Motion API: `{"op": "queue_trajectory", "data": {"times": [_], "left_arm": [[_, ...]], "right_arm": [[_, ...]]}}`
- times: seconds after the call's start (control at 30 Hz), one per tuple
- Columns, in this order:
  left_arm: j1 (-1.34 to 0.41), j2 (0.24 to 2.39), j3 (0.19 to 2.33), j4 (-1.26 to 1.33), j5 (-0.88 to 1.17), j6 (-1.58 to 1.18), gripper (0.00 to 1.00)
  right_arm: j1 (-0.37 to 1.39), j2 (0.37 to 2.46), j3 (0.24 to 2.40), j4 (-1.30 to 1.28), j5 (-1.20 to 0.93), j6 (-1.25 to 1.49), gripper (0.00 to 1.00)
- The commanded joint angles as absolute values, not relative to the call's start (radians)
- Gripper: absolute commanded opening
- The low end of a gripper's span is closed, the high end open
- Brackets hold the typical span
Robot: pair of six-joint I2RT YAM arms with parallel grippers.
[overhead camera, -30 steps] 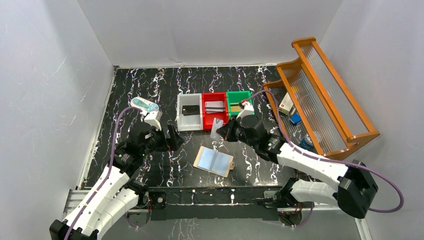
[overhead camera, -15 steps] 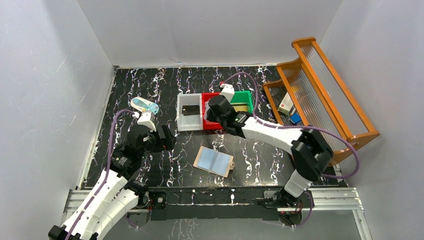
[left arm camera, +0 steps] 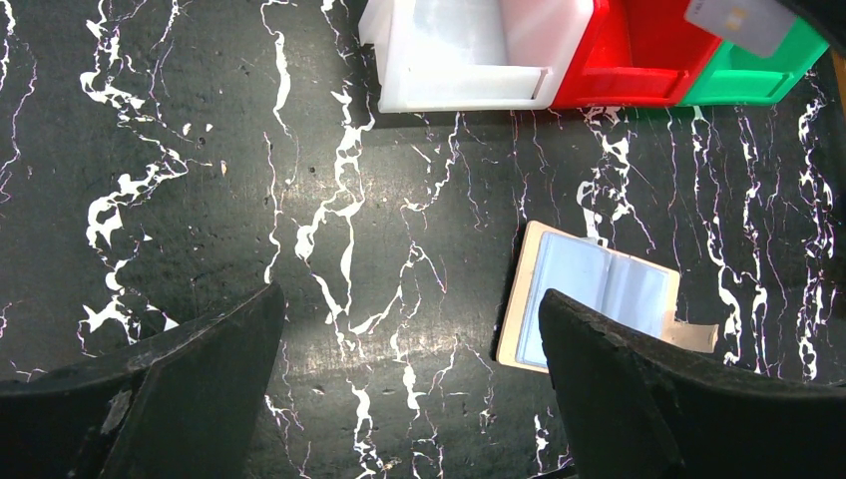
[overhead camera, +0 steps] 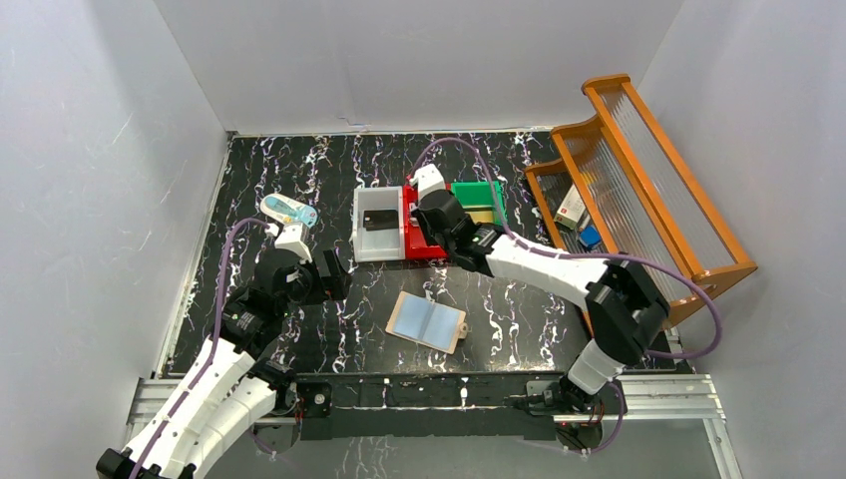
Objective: Take the credit cards out of the card holder
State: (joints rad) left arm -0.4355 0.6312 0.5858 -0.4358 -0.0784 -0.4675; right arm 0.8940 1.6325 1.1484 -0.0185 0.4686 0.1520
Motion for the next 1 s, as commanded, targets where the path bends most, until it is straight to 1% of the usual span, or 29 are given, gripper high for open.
{"op": "queue_trajectory", "data": {"times": [0.0, 0.17, 0.37, 0.57, 0.83, 0.97], "left_arm": [[-0.431, 0.624, 0.619, -0.454, -0.087, -0.459, 0.98], [-0.431, 0.630, 0.622, -0.454, -0.085, -0.459, 0.98], [-0.431, 0.625, 0.622, -0.458, -0.091, -0.457, 0.98], [-0.431, 0.618, 0.621, -0.463, -0.097, -0.459, 0.98], [-0.431, 0.617, 0.620, -0.463, -0.095, -0.457, 0.98], [-0.431, 0.615, 0.619, -0.463, -0.096, -0.456, 0.98]], "right_arm": [[0.858, 1.511, 1.113, 0.034, 0.399, 0.036, 0.00], [0.854, 1.507, 1.094, 0.078, 0.385, -0.049, 0.00], [0.854, 1.606, 1.171, 0.063, 0.367, -0.351, 0.00], [0.854, 1.680, 1.214, 0.108, 0.357, -0.612, 0.00], [0.851, 1.826, 1.298, 0.076, 0.382, -0.772, 0.00], [0.839, 1.883, 1.361, 0.044, 0.406, -0.781, 0.00]]}}
